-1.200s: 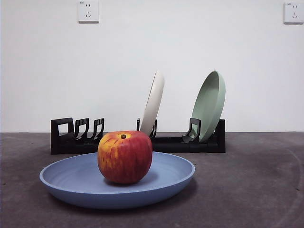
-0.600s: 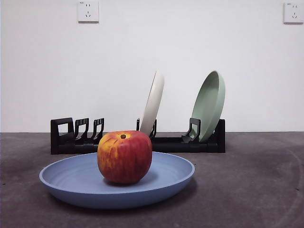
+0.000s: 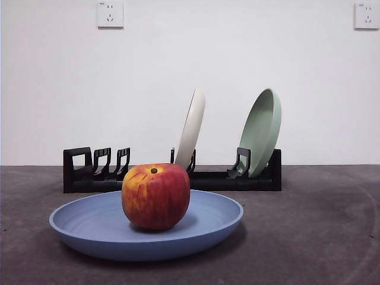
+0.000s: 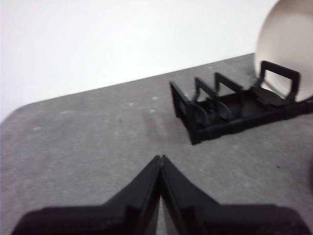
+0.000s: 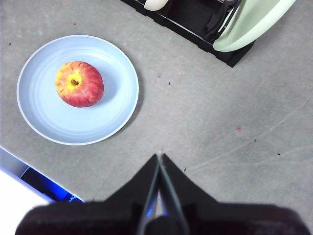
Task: Take the blue plate from the plate rack,put the plate on the table,take the apple from the table,put the apple in the plate
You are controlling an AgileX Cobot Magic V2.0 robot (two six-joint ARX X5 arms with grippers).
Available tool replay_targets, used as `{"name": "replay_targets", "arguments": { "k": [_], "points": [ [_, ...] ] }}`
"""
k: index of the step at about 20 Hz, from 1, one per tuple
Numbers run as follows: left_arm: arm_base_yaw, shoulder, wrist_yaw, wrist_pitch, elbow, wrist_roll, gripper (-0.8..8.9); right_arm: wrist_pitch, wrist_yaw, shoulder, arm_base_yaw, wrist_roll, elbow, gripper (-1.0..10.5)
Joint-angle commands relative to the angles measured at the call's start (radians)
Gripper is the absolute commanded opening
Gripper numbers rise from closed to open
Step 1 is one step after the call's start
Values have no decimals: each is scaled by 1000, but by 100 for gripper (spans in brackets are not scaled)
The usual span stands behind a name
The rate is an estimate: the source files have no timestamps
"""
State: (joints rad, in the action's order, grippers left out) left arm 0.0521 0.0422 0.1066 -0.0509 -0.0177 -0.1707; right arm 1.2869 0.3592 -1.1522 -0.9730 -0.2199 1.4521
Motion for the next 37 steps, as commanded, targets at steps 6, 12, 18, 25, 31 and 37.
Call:
{"name": "replay_targets", "arguments": {
  "k": [6,12,18,25,31,37],
  "points": [
    [2,-38,-29,-116,10,38,-3,-3,0,-2,-1,3,0,1],
    [3,-38,-29,-117,10,123,-3,-3,0,-2,-1,3,0,1],
    [3,-33,-25,-113,10,122,-3,-3,0,-2,-1,3,0,1],
    [3,-26,-25,-113,10,122,-3,2,32,-2,-1,13,0,1],
    [3,-26,-25,-113,10,122,-3,67,184,6,6,150,0,1],
    [3,-26,-25,-113,10,122,-3,-340,178,142,222,171,-56,1]
  ]
}}
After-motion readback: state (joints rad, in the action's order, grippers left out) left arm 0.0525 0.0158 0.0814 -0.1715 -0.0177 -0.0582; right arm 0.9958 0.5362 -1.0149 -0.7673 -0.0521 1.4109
